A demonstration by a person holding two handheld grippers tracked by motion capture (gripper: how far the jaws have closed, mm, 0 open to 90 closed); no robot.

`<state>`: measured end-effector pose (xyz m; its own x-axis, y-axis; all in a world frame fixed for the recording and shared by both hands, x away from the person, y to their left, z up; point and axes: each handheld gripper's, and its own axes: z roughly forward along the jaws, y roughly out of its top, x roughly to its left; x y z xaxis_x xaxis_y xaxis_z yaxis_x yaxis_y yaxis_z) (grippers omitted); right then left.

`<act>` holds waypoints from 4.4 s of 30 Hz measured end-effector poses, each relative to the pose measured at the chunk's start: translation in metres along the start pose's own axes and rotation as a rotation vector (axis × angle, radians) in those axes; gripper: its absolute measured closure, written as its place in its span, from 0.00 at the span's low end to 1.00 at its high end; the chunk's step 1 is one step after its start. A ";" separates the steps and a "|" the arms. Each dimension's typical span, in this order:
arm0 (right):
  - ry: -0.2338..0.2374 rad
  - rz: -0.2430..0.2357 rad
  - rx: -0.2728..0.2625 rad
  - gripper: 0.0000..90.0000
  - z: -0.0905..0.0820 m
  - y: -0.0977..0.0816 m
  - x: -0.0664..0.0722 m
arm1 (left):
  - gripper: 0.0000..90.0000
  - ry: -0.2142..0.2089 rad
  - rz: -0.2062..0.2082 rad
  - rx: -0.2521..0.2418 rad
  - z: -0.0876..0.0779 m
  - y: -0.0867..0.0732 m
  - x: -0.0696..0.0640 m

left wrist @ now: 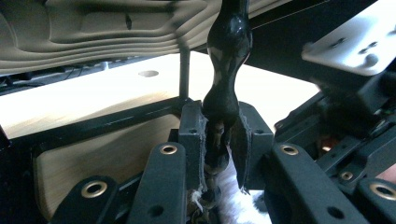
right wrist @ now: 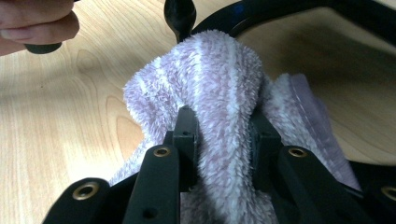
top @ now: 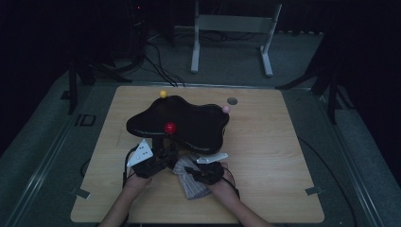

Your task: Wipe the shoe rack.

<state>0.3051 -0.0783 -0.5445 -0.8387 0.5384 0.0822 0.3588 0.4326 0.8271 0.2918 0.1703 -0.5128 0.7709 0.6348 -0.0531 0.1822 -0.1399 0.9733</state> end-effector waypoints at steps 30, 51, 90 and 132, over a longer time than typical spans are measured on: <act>-0.206 0.163 -0.142 0.78 -0.126 -0.031 -0.055 | 0.89 0.055 0.063 -0.092 -0.014 0.024 -0.028; -0.230 0.204 -0.173 0.78 -0.136 -0.036 -0.065 | 0.86 0.031 0.168 -0.096 0.032 0.032 -0.066; -0.241 0.205 -0.180 0.78 -0.151 -0.040 -0.069 | 1.00 0.282 0.117 -0.053 -0.066 0.044 -0.017; -0.250 0.216 -0.206 0.78 -0.166 -0.044 -0.068 | 0.65 0.319 0.015 0.088 -0.016 0.045 0.023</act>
<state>0.2786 -0.2545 -0.4939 -0.6183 0.7716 0.1495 0.4050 0.1498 0.9020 0.3083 0.1906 -0.4664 0.5467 0.8360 0.0473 0.2349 -0.2073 0.9496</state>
